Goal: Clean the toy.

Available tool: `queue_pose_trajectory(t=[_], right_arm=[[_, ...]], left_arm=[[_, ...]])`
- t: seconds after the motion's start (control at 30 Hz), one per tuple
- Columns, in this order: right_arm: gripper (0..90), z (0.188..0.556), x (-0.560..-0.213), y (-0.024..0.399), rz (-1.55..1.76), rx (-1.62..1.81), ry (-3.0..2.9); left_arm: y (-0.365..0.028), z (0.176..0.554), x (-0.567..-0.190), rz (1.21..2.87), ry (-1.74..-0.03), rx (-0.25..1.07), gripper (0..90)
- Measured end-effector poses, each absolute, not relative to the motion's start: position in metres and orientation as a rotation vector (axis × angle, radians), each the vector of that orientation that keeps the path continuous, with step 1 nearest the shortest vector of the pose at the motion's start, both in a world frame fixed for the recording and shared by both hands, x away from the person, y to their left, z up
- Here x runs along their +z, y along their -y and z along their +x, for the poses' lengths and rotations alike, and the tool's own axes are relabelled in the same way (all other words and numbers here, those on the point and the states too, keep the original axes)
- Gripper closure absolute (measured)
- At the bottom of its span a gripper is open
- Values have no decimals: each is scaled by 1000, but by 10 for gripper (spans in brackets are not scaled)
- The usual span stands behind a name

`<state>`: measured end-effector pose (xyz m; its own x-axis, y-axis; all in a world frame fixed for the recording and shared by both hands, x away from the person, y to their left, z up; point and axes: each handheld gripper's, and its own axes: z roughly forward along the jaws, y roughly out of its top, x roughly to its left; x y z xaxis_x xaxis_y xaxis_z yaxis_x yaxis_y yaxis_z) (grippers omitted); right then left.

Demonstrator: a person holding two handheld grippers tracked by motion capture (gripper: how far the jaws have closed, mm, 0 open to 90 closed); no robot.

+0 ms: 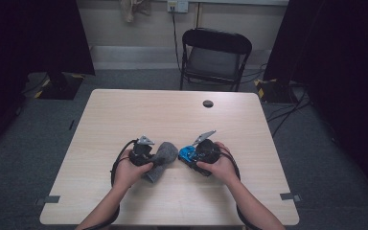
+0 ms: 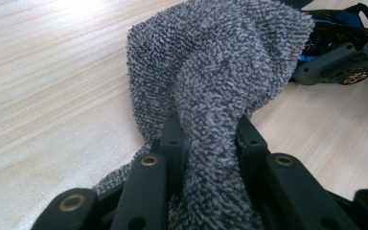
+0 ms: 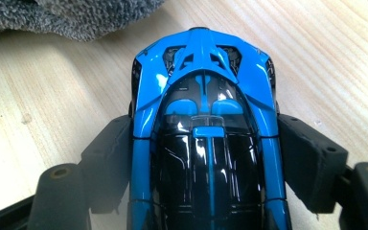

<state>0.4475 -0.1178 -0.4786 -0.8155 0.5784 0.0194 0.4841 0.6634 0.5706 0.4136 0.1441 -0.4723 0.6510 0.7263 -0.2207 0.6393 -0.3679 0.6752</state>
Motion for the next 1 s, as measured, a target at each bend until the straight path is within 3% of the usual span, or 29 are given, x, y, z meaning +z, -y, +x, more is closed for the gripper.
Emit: queue_pose_trajectory(t=[0.57, 0.7, 1.0], right_arm=[[257, 447, -479, 118, 864, 858, -2712], [209, 448, -482, 119, 876, 856, -2716], [202, 446, -479, 124, 893, 851, -2714]], left_arm=[[-145, 414, -472, 2107, -1058, 146, 712], [-145, 413, -471, 2106, -1058, 144, 712], [-145, 413, -471, 2111, -1054, 148, 712]])
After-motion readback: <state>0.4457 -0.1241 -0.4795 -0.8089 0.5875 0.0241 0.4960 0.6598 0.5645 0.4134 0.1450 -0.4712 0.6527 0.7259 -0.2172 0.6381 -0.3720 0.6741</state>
